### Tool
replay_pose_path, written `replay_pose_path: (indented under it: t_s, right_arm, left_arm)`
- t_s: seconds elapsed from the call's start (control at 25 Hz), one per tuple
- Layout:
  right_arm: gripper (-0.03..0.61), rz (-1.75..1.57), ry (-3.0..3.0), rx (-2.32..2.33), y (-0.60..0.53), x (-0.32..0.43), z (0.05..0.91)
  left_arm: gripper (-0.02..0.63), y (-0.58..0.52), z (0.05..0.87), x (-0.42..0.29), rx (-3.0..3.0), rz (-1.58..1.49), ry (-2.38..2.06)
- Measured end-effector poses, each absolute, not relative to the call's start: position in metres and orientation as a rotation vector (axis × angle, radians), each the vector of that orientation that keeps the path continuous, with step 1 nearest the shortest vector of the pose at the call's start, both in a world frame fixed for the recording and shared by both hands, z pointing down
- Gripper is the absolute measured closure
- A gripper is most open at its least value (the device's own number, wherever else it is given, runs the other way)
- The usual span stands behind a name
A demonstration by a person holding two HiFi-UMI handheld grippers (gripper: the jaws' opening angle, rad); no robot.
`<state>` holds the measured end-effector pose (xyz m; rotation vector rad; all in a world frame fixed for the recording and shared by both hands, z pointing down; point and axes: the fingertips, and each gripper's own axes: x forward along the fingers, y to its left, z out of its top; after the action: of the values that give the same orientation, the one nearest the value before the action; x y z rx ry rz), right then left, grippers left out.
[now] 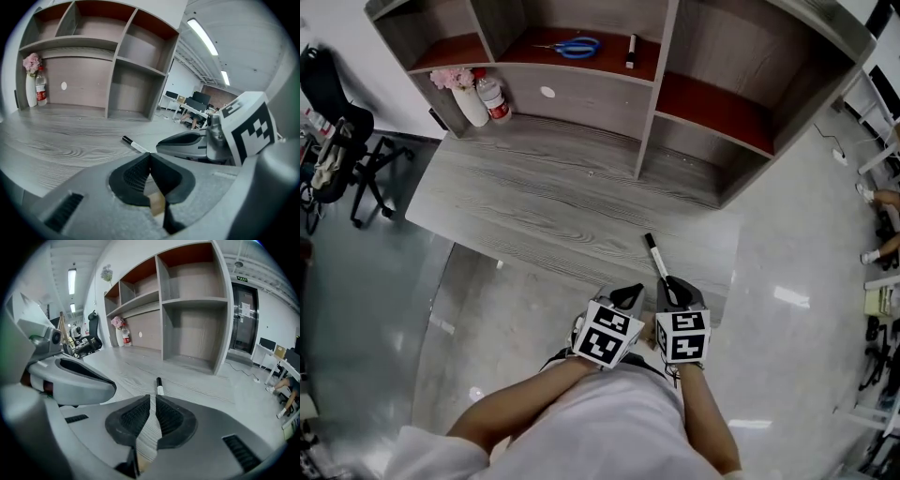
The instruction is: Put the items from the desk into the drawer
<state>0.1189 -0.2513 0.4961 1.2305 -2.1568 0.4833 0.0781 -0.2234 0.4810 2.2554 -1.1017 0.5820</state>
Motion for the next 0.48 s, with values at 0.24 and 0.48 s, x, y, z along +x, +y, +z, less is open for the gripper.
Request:
replay_pose_path:
  t_s: [0.24, 0.48]
  right_arm:
    - [0.574, 0.468, -2.172, 1.132, -0.265, 0.121, 0.514]
    - [0.574, 0.471, -2.19, 1.059, -0.276, 0.121, 0.526]
  left_arm:
    - [0.612, -0.235, 0.488, 0.072, 2.163, 0.592, -1.222]
    - [0.612, -0.236, 0.492, 0.072, 2.099, 0.599, -1.295]
